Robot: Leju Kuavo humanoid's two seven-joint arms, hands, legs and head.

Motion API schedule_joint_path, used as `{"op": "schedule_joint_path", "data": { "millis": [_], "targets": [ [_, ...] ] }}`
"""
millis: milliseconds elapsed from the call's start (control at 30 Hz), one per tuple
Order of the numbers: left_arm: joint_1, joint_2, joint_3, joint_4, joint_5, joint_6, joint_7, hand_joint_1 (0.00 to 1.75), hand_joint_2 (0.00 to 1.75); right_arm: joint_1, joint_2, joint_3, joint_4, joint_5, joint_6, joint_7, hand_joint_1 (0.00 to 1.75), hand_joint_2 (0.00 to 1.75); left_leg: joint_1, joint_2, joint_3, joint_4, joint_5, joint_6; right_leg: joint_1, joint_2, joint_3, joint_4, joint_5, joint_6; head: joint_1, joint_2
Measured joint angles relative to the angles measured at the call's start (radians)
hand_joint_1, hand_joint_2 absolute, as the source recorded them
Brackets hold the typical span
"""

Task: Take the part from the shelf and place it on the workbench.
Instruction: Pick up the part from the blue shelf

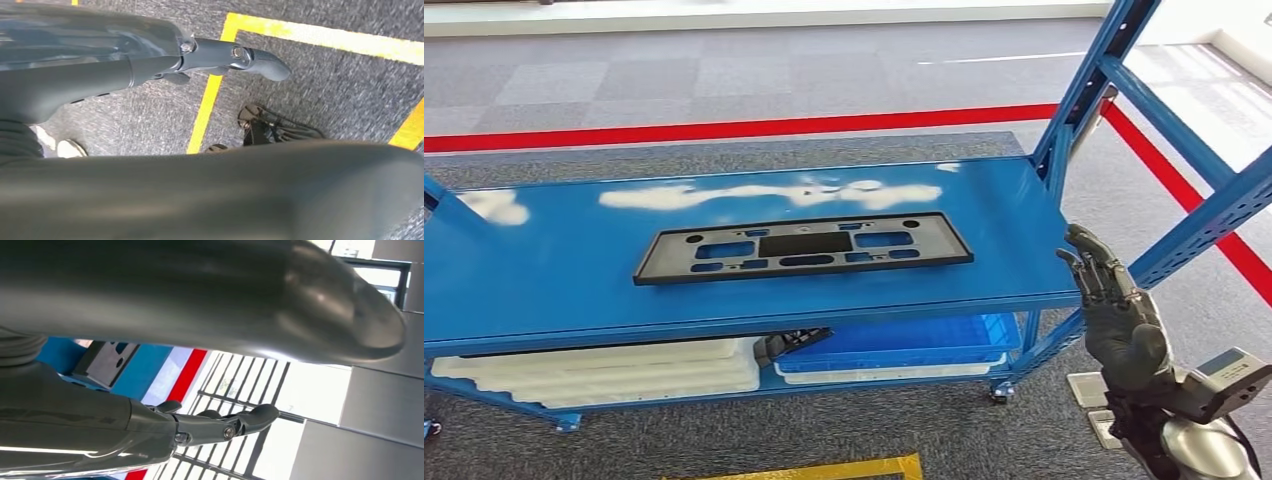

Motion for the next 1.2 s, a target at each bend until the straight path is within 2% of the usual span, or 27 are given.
{"op": "schedule_joint_path", "data": {
  "millis": [33, 67, 133, 167, 200, 267, 333, 400, 467, 500, 533, 567, 633, 667, 700, 767, 867, 900, 967, 1000, 1033, 1067, 1100, 1133, 1167, 1200],
  "targets": [
    [0.0, 0.0, 0.0, 0.0, 0.0, 0.0, 0.0, 0.0, 0.0, 0.001, -0.002, 0.0, 0.0, 0.004, -0.005, 0.005, 0.0, 0.0, 0.0, 0.0, 0.006, 0.0, -0.005, -0.001, 0.0, 0.0, -0.016, 0.012, 0.015, 0.002, 0.0, 0.0],
    [0.001, 0.0, 0.0, 0.0, 0.001, 0.0, 0.0, 0.0, 0.0, 0.001, -0.004, 0.001, 0.0, 0.007, -0.011, 0.01, 0.0, 0.0, 0.0, -0.001, 0.014, 0.0, -0.012, -0.003, 0.0, 0.0, -0.014, -0.014, 0.049, 0.003, 0.0, 0.0],
    [0.002, -0.001, 0.0, 0.0, 0.003, 0.0, 0.0, 0.0, 0.0, 0.001, -0.01, 0.001, 0.0, 0.015, -0.027, 0.025, 0.0, 0.0, 0.001, -0.002, 0.033, 0.002, -0.028, -0.012, 0.0, -0.001, 0.027, -0.132, 0.132, 0.002, 0.0, 0.0],
    [0.002, -0.001, 0.0, 0.0, 0.004, 0.0, 0.0, 0.0, 0.0, 0.001, -0.012, 0.001, -0.001, 0.02, -0.036, 0.032, 0.0, 0.0, -0.001, -0.002, 0.038, 0.005, -0.036, -0.018, 0.001, -0.001, 0.047, -0.185, 0.154, -0.002, 0.0, 0.0],
    [0.001, -0.001, 0.0, 0.0, 0.005, 0.0, -0.001, 0.0, 0.0, 0.002, -0.014, 0.001, -0.002, 0.025, -0.043, 0.037, 0.0, 0.0, -0.002, -0.002, 0.04, 0.007, -0.041, -0.022, 0.002, -0.001, 0.059, -0.216, 0.162, -0.007, 0.0, 0.0],
    [-0.001, -0.001, 0.0, 0.0, 0.006, 0.0, -0.001, 0.0, 0.0, 0.004, -0.018, 0.002, -0.006, 0.032, -0.052, 0.041, 0.0, 0.87, -0.005, -0.002, 0.039, 0.009, -0.046, -0.028, 0.005, 0.001, 0.062, -0.228, 0.152, -0.019, 0.0, 0.0],
    [-0.003, -0.002, 0.0, 0.0, 0.006, 0.0, -0.002, 0.0, 0.0, 0.004, -0.021, 0.003, -0.012, 0.036, -0.055, 0.042, 0.0, 1.75, -0.004, -0.002, 0.04, 0.014, -0.056, -0.035, 0.001, 0.001, 0.066, -0.229, 0.148, -0.03, -0.001, 0.0],
    [-0.004, -0.002, 0.0, 0.0, 0.007, 0.0, -0.002, 0.0, 0.0, 0.003, -0.022, 0.004, -0.018, 0.038, -0.056, 0.042, 0.0, 1.75, 0.0, -0.001, 0.01, 0.081, -0.091, -0.048, -0.003, -0.002, 0.075, -0.231, 0.142, -0.039, -0.002, 0.0],
    [-0.003, -0.003, 0.0, 0.0, 0.008, 0.0, -0.002, 0.0, 0.0, 0.003, -0.022, 0.005, -0.022, 0.038, -0.057, 0.042, 0.0, 1.75, 0.006, -0.001, -0.065, 0.213, -0.14, -0.058, -0.004, -0.004, 0.081, -0.231, 0.134, -0.044, -0.003, 0.0],
    [-0.001, -0.003, 0.0, 0.0, 0.008, 0.0, -0.002, 0.0, 0.0, 0.004, -0.023, 0.006, -0.022, 0.038, -0.057, 0.042, 0.0, 1.75, 0.008, -0.001, -0.101, 0.268, -0.151, -0.061, -0.004, -0.004, 0.084, -0.231, 0.13, -0.044, -0.003, 0.0],
    [0.0, -0.003, 0.0, 0.0, 0.008, 0.0, -0.002, 0.0, 0.0, 0.004, -0.023, 0.006, -0.023, 0.038, -0.057, 0.042, 0.0, 1.75, 0.009, -0.001, -0.123, 0.292, -0.142, -0.061, -0.004, -0.004, 0.089, -0.231, 0.126, -0.044, -0.003, 0.0],
    [0.002, -0.003, 0.0, 0.0, 0.008, 0.0, -0.002, 0.0, 0.0, 0.004, -0.023, 0.007, -0.023, 0.038, -0.057, 0.042, 0.0, 1.75, 0.009, -0.001, -0.128, 0.278, -0.112, -0.059, -0.004, -0.003, 0.097, -0.231, 0.12, -0.043, -0.003, 0.0],
    [0.002, -0.003, 0.0, 0.0, 0.008, 0.001, -0.002, 0.0, 0.0, 0.004, -0.023, 0.009, -0.026, 0.039, -0.057, 0.042, 0.0, 1.75, 0.006, -0.001, -0.094, 0.166, -0.022, -0.049, -0.004, -0.002, 0.116, -0.232, 0.109, -0.04, -0.003, 0.0],
    [0.002, -0.003, 0.0, 0.0, 0.008, 0.002, -0.001, 0.0, 0.0, 0.002, -0.023, 0.01, -0.027, 0.039, -0.057, 0.042, 0.0, 1.75, 0.003, -0.002, -0.075, 0.113, 0.011, -0.042, -0.003, -0.002, 0.123, -0.232, 0.104, -0.037, -0.003, 0.0],
    [0.002, -0.002, 0.0, 0.0, 0.008, 0.004, -0.001, 0.0, 0.0, 0.001, -0.024, 0.011, -0.029, 0.039, -0.057, 0.043, 0.0, 1.75, -0.001, -0.002, -0.061, 0.076, 0.027, -0.035, -0.003, -0.001, 0.127, -0.233, 0.1, -0.033, -0.003, 0.0],
    [0.001, -0.002, 0.0, 0.0, 0.009, 0.009, 0.0, 0.0, 0.0, -0.001, -0.026, 0.013, -0.031, 0.04, -0.058, 0.043, 0.0, 1.75, -0.007, -0.002, -0.054, 0.056, 0.021, -0.022, -0.003, 0.0, 0.127, -0.236, 0.097, -0.023, -0.002, 0.0],
    [0.0, -0.003, 0.0, 0.001, 0.011, 0.012, -0.004, 0.0, 0.0, -0.007, -0.035, 0.017, -0.035, 0.048, -0.065, 0.043, 0.0, 1.75, -0.001, 0.0, -0.039, 0.023, 0.014, -0.011, -0.002, -0.002, 0.122, -0.222, 0.082, -0.009, -0.002, 0.0],
    [0.0, -0.003, 0.0, 0.001, 0.012, 0.012, -0.005, 0.0, 0.0, -0.011, -0.039, 0.017, -0.036, 0.051, -0.067, 0.043, 0.0, 1.75, 0.002, 0.001, -0.033, 0.014, 0.015, -0.009, -0.001, -0.001, 0.108, -0.191, 0.063, -0.008, -0.002, 0.0],
    [0.0, -0.003, 0.0, 0.001, 0.013, 0.014, -0.004, 0.0, 0.0, -0.016, -0.044, 0.019, -0.034, 0.057, -0.069, 0.043, 0.0, 1.75, 0.003, 0.001, -0.025, 0.009, 0.013, -0.005, -0.001, 0.0, 0.049, -0.075, 0.011, -0.008, -0.002, 0.0],
    [0.0, -0.003, 0.0, 0.001, 0.014, 0.016, -0.004, 0.0, 0.0, -0.017, -0.045, 0.02, -0.032, 0.06, -0.069, 0.043, 0.0, 1.75, 0.003, 0.001, -0.023, 0.009, 0.011, -0.004, -0.002, 0.0, 0.015, -0.018, -0.006, -0.006, -0.002, 0.0],
    [0.0, -0.003, 0.0, 0.001, 0.014, 0.017, -0.003, 0.0, 0.0, -0.017, -0.046, 0.022, -0.03, 0.063, -0.069, 0.043, 0.0, 1.75, 0.003, 0.001, -0.02, 0.009, 0.008, -0.002, -0.003, -0.001, -0.008, 0.016, -0.007, -0.002, -0.002, 0.0],
    [0.0, -0.003, 0.0, 0.001, 0.015, 0.018, -0.003, 0.0, 0.0, -0.017, -0.048, 0.023, -0.028, 0.066, -0.069, 0.043, 0.0, 1.75, 0.004, 0.001, -0.017, 0.01, 0.005, -0.003, -0.005, -0.001, -0.014, 0.013, 0.013, 0.004, -0.002, 0.0],
    [0.0, -0.003, 0.0, 0.001, 0.015, 0.018, -0.003, 0.0, 0.0, -0.02, -0.049, 0.025, -0.026, 0.068, -0.068, 0.043, 0.0, 1.75, 0.005, 0.0, -0.012, 0.011, 0.0, -0.005, -0.009, -0.001, 0.0, -0.028, 0.051, 0.012, -0.002, 0.0],
    [0.0, -0.003, 0.0, 0.001, 0.016, 0.019, -0.003, 0.0, 0.0, -0.024, -0.049, 0.026, -0.023, 0.07, -0.066, 0.043, 0.0, 1.75, 0.008, 0.0, -0.007, 0.016, -0.006, -0.009, -0.015, -0.002, 0.024, -0.091, 0.092, 0.023, -0.002, 0.0],
    [0.0, -0.001, 0.0, 0.001, 0.016, 0.02, -0.003, 0.0, 0.0, -0.029, -0.05, 0.028, -0.02, 0.073, -0.065, 0.045, 0.0, 1.75, 0.008, -0.001, -0.005, 0.024, -0.015, -0.016, -0.018, -0.002, 0.05, -0.153, 0.121, 0.034, -0.001, 0.0],
    [0.0, 0.0, 0.0, 0.001, 0.017, 0.02, -0.003, 0.0, 0.0, -0.034, -0.05, 0.03, -0.016, 0.076, -0.063, 0.048, 0.0, 1.31, 0.006, -0.002, -0.005, 0.031, -0.022, -0.021, -0.02, -0.002, 0.069, -0.196, 0.135, 0.032, -0.001, 0.0]
  ]
}}
